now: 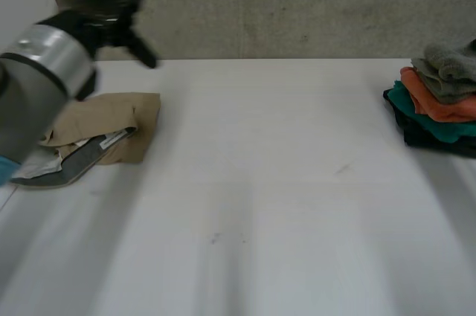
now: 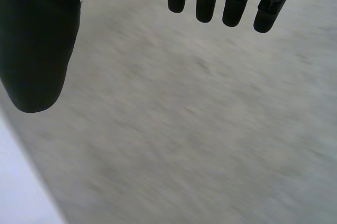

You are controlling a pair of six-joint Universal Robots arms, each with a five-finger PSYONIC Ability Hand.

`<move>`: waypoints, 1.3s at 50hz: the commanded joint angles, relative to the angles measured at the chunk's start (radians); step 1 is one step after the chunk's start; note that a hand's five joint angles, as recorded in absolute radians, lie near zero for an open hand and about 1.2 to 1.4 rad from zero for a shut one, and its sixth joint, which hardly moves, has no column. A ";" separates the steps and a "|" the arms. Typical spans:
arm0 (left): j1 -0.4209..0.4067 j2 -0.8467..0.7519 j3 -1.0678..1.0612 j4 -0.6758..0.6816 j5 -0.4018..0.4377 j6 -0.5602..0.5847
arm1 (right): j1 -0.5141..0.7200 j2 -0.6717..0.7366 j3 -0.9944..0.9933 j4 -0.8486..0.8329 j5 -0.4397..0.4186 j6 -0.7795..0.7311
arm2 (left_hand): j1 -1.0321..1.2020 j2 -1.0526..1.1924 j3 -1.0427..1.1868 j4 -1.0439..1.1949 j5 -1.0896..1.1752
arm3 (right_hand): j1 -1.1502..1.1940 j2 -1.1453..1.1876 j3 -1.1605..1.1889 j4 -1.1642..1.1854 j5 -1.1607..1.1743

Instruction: Fold the laundry.

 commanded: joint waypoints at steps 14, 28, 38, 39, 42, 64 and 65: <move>0.411 -0.567 0.081 0.174 0.096 0.457 | 0.163 0.074 0.291 0.134 -0.053 -0.160 | 0.039 0.043 0.043 0.048 0.040 | -0.057 -0.046 -0.043 -0.044 -0.048; 0.349 -0.605 0.141 0.214 0.034 0.417 | 0.154 0.079 0.320 0.160 -0.030 -0.200 | 1.172 1.176 1.176 1.181 1.173 | -0.057 -0.046 -0.043 -0.044 -0.048; 0.025 -0.337 0.087 0.212 -0.014 0.055 | 0.154 0.067 0.313 0.163 0.074 -0.197 | 1.172 1.176 1.176 1.181 1.173 | -0.057 -0.046 -0.043 -0.044 -0.048; -0.005 -0.322 0.091 0.212 -0.016 0.025 | 0.155 0.067 0.313 0.163 0.082 -0.197 | 1.172 1.176 1.176 1.181 1.173 | -0.057 -0.046 -0.043 -0.044 -0.048; -0.119 -0.299 0.133 0.217 -0.030 -0.066 | 0.158 0.067 0.314 0.165 0.099 -0.195 | 1.172 1.176 1.176 1.181 1.173 | -0.057 -0.046 -0.043 -0.044 -0.048; -0.437 -0.554 0.310 0.232 -0.089 -0.149 | 0.165 0.078 0.300 0.195 0.258 -0.181 | -0.050 -0.045 -0.045 -0.041 -0.048 | -0.057 -0.046 -0.043 -0.044 -0.048; -0.429 -0.517 0.287 0.237 -0.088 -0.148 | 0.163 0.078 0.299 0.213 0.258 -0.177 | -0.050 -0.045 -0.045 -0.041 -0.048 | -0.057 -0.046 -0.043 -0.044 -0.048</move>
